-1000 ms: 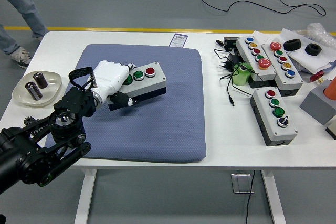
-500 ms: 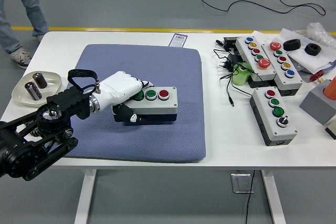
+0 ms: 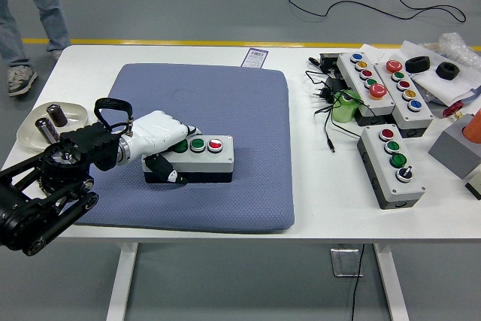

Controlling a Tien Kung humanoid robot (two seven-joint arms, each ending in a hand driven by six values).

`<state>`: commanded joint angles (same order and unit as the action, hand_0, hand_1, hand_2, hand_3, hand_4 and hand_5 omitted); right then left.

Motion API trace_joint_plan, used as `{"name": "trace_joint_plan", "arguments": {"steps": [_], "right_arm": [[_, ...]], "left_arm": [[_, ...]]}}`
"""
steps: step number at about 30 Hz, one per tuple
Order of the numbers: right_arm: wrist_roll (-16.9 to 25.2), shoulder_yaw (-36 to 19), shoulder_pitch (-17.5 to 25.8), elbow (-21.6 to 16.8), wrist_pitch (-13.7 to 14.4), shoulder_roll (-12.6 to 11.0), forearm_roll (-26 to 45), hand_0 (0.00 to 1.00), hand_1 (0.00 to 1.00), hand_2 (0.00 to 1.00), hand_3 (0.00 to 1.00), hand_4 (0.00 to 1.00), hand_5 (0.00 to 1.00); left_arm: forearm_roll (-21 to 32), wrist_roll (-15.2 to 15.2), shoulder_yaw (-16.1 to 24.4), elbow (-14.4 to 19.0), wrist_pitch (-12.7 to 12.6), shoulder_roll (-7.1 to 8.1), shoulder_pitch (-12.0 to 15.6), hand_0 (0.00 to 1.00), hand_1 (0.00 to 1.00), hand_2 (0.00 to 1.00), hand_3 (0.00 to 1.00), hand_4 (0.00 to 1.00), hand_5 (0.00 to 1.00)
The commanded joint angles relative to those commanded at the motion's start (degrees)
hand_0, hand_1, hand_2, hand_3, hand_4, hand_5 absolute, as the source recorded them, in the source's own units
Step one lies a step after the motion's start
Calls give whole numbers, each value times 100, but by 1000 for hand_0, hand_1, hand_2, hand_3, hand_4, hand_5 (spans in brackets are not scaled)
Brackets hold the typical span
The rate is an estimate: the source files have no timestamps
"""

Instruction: Pick up the button,place it on the desk,press the button,press the button

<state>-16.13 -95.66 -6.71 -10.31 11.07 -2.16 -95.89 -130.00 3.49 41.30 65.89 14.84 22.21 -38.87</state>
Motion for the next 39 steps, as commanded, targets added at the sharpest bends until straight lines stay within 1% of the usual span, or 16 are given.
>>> {"name": "trace_joint_plan", "arguments": {"steps": [3,4,9,13,20,22,24,27,28,29,30,33,34,35,37,39], "right_arm": [[-5,-5,-6,0,-7,-4,-25,651,649,679,593,436,303],[-7,-14,-6,0,-7,-3,-30,652,649,679,593,436,303],[-17,-23,-5,0,-9,1,-47,652,649,679,593,436,303],[-21,-25,-2,0,-7,3,-35,651,649,679,593,436,303],[-32,-21,7,0,-10,3,-45,651,649,679,593,436,304],[-32,-22,8,0,-8,2,-39,651,648,679,593,436,303],[-29,-18,15,0,-6,2,-23,651,648,679,593,436,303],[-24,-16,22,0,-2,1,-3,651,648,679,593,436,303],[-25,-20,23,0,-4,1,-7,651,648,680,593,436,304],[-28,-27,24,0,-8,2,-23,651,648,680,593,436,304],[-32,-32,26,0,-12,3,-37,651,648,680,593,436,304],[-36,-40,41,0,-16,8,-48,651,648,680,593,436,304],[-37,-41,44,0,-17,9,-51,652,649,680,593,436,304],[-39,-39,47,0,-17,9,-56,652,649,680,593,436,304],[-41,-34,51,0,-16,12,-58,652,649,680,593,436,304],[-40,-28,56,0,-13,16,-47,652,649,680,593,436,304]], "left_arm": [[68,-51,106,57,121,18,65,609,740,783,853,879,395],[110,-66,153,98,152,24,86,998,998,998,998,998,605],[324,-198,413,302,210,31,188,998,998,998,998,998,605],[525,-290,623,508,315,53,276,998,998,998,998,998,636],[719,-279,1089,905,180,43,436,998,998,998,998,998,640],[762,-277,1236,1082,69,51,519,998,998,998,998,998,672],[775,-324,1471,1394,-129,64,670,998,998,998,998,998,672],[1131,-620,1669,1840,-397,86,846,998,998,998,998,998,672],[1314,-756,1677,1949,-493,93,879,328,445,483,785,781,998],[1541,-899,1663,2057,-640,98,918,328,445,483,785,781,998],[1744,-955,1643,2148,-880,99,955,328,445,483,785,781,998],[1716,-1084,1562,2406,-1538,86,1036,328,445,483,785,781,998],[1703,-1127,1536,2456,-1705,84,1048,5,2,60,643,693,998],[1718,-1201,1489,2517,-1878,83,1060,5,2,60,643,693,998],[1775,-1315,1415,2573,-1927,85,1076,5,2,60,643,693,998],[1879,-1427,1355,2580,-1812,83,1092,5,2,60,643,693,998]]}}
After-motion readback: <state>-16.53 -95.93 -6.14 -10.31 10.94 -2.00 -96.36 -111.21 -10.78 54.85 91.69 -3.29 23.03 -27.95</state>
